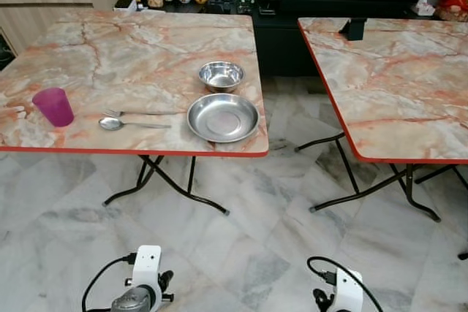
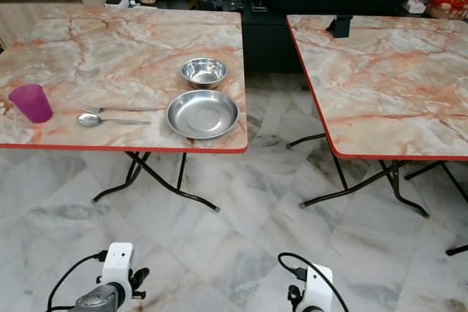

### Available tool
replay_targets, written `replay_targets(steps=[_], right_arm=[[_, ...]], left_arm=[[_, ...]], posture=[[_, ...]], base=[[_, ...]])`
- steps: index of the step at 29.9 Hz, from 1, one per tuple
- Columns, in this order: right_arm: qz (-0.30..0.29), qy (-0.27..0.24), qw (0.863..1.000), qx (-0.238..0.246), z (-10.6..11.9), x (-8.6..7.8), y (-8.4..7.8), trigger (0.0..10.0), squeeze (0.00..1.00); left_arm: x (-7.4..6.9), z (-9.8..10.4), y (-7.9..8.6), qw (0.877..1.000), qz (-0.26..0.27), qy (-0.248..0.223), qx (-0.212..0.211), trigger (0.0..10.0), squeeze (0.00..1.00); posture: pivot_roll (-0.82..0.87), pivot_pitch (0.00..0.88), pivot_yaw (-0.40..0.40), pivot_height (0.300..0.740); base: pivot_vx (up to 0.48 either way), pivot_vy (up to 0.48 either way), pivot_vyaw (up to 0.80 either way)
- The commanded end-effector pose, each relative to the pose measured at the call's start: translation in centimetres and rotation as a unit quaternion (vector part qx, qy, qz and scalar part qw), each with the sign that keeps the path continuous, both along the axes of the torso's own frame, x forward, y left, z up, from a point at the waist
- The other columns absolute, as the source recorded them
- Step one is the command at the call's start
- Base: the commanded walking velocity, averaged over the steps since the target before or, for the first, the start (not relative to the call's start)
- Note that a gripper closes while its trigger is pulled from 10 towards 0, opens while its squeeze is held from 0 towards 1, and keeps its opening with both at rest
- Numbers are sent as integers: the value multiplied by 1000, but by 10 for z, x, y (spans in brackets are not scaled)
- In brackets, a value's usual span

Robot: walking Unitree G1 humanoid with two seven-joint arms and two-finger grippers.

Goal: Setting the table

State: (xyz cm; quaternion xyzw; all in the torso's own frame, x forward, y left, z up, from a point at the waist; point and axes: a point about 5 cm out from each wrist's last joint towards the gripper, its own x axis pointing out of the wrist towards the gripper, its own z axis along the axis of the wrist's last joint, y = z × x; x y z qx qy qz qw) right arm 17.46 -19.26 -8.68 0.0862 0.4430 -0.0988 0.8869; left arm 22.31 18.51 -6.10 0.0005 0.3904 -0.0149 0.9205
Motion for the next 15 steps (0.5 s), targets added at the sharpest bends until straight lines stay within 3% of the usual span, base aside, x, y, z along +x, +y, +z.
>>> replay_targets(steps=[1,4,15], right_arm=[[0,4,1000,-1,0,-1,-1,10000,0],[0,3,1000,-1,0,0,-1,10000,0],[1,3,1000,-2,0,0,-2,10000,0]], left_arm=[[-3,-2,2,1000,6,6,1,10000,0],[-3,-1,3,1000,7,4,0,10000,0],[-1,0,0,1000,6,-1,-3,10000,0]], posture=[[33,0,-29,740],[33,0,-29,740],[32,0,-30,740]], base=[[240,0,-656],[245,0,-517],[266,0,0]])
